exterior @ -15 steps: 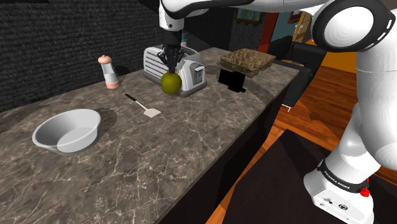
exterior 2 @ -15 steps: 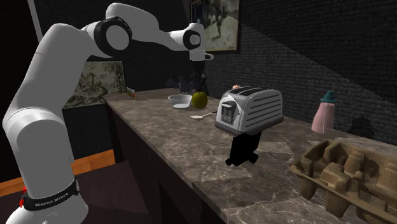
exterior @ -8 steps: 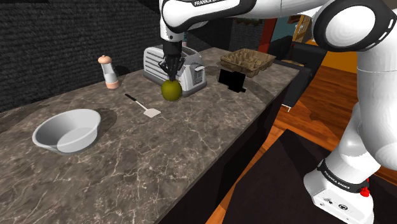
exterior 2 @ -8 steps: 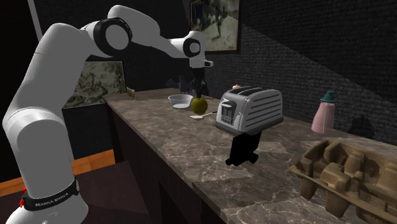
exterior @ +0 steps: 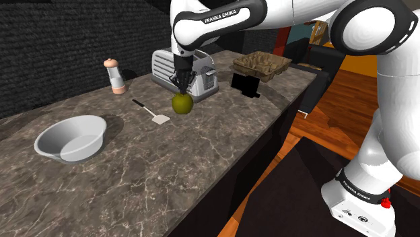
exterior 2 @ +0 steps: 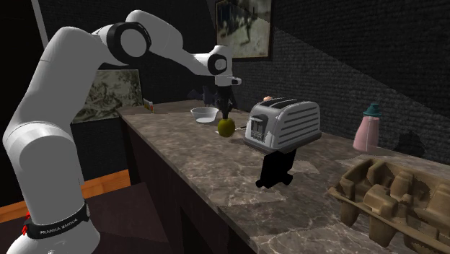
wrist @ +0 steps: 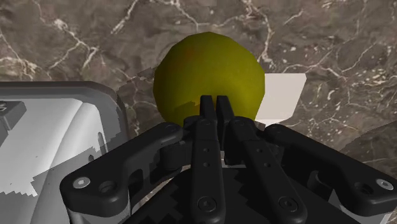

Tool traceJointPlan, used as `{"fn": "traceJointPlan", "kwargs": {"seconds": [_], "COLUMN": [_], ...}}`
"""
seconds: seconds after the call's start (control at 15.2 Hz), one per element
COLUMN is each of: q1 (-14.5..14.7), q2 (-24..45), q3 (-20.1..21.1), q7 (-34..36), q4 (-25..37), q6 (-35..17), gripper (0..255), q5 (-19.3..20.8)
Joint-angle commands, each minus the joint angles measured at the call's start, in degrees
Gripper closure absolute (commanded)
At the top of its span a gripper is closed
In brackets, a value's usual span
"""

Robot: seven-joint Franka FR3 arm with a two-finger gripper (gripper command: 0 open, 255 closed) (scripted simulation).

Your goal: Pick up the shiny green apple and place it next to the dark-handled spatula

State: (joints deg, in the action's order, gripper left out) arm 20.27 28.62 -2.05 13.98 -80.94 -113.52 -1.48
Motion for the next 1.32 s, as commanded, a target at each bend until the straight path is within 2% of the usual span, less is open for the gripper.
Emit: {"fn": "traceJointPlan", "kwargs": {"seconds": [0.0, 0.46, 0.53, 0.86, 1.12, 1.25], "q1": [-0.01, -0.01, -0.01, -0.01, -0.04, -0.04], "q2": [0.45, 0.45, 0.45, 0.45, -1.39, -1.40], "q3": [0.01, 0.01, 0.01, 0.01, -0.04, -0.04], "q7": [-0.03, -0.03, -0.04, -0.03, 0.04, 0.04], "q4": [-0.89, -0.89, -0.90, -0.90, 3.53, 3.52], "q6": [-1.39, -1.39, -1.39, -1.39, 4.88, 4.87], "gripper": [255, 255, 0, 0, 0, 0], "q5": [-0.03, -0.03, -0.03, -0.03, 0.06, 0.07]}}
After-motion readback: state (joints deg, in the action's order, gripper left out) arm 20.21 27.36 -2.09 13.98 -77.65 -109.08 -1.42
